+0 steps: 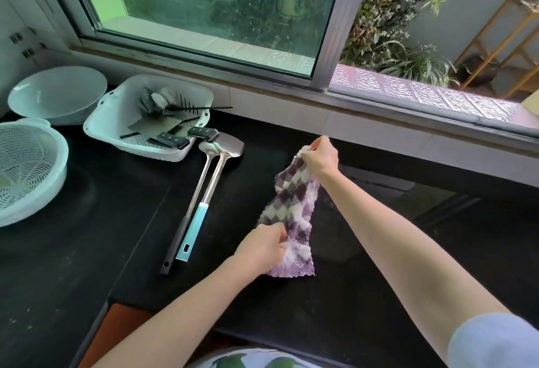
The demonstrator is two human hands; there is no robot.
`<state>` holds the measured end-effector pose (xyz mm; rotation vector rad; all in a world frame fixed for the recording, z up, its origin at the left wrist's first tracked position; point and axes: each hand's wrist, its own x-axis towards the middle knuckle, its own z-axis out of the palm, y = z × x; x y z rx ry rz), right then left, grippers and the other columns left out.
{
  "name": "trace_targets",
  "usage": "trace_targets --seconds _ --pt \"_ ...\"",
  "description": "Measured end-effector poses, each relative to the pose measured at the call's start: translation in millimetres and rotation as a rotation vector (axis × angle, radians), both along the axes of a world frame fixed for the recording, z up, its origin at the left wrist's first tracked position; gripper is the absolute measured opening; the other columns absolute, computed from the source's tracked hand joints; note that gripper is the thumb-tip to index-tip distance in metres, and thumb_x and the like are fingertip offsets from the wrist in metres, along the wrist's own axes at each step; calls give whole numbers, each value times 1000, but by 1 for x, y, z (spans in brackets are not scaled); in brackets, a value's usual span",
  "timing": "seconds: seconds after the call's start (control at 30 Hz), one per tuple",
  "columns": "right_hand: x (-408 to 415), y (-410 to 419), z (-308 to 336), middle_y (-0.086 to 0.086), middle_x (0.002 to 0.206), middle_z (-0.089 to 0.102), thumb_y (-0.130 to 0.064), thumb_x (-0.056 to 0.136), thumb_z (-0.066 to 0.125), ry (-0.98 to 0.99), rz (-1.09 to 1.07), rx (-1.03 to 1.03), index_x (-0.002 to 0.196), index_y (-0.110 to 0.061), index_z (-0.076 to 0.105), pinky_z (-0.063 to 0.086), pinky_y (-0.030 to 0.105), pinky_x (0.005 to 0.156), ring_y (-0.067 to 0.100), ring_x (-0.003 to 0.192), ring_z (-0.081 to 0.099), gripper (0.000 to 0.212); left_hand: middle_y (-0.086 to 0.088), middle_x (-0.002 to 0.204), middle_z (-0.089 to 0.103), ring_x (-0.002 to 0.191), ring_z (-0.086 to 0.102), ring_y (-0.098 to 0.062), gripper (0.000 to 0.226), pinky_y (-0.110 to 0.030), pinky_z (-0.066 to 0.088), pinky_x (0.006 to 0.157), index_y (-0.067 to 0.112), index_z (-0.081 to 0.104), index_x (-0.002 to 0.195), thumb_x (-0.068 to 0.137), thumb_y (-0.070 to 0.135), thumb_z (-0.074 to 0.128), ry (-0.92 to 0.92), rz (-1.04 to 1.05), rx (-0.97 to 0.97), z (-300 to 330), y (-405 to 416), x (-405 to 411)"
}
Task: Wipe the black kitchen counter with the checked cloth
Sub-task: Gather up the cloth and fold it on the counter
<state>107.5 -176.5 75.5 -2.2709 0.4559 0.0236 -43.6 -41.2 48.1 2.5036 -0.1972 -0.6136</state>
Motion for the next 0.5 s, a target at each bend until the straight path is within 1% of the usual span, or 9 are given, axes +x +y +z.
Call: trace_targets --seconds 0.07,0.13,0.17,0.2,0.23,0.33,0.4,0.5 --pt "1 2 19 5 94 57 -20 94 47 -90 -43 -72 109 -8 52 38 29 70 23 81 52 19 1 87 61 76 56 -17 16 -29 46 69 14 56 103 89 20 52 58 -42 -184 28 -7 6" --pt "3 2 35 2 91 55 -23 95 46 -167 -62 -132 108 -10 53 36 28 71 22 80 51 19 8 72 53 65 49 -9 6 -23 41 62 15 55 91 87 19 53 53 -49 -355 53 -14 8" --pt "4 1 43 2 90 55 -23 95 46 -192 -78 -149 108 -11 53 35 28 72 22 80 50 19 10 70 50 62 46 -5 3 -20 39 59 18 53 84 88 18 53 39 -51 -422 62 -17 7" --pt "5 -1 50 2 90 54 -23 95 46 -212 -97 -165 109 -11 53 34 28 72 23 80 49 20 12 70 49 62 46 -5 9 -18 38 59 23 51 81 88 18 53 26 -55 -469 70 -20 6" --pt "6 -2 55 2 90 55 -22 94 45 -220 -113 -184 109 -11 53 33 28 72 23 80 48 20 12 73 49 64 46 -4 11 -17 38 59 25 49 82 88 18 54 26 -50 -508 72 -23 4" --pt "7 -10 60 6 93 62 -21 92 45 -227 -157 -260 106 -11 55 34 29 72 25 78 49 20 14 80 53 71 50 -2 7 -17 39 63 24 50 94 90 20 54 72 -3 -612 66 -30 -1" --pt "5 -12 55 7 93 64 -20 90 45 -233 -180 -307 104 -10 56 35 29 71 25 77 50 20 14 80 54 74 51 -2 7 -18 40 66 23 50 94 89 21 55 98 33 -660 56 -32 -5" --pt "2 -8 40 5 88 58 -18 91 46 -254 -204 -296 105 -8 54 35 29 71 25 77 50 19 12 78 54 73 51 -5 7 -20 40 66 20 51 95 89 21 55 170 94 -700 41 -29 -8"
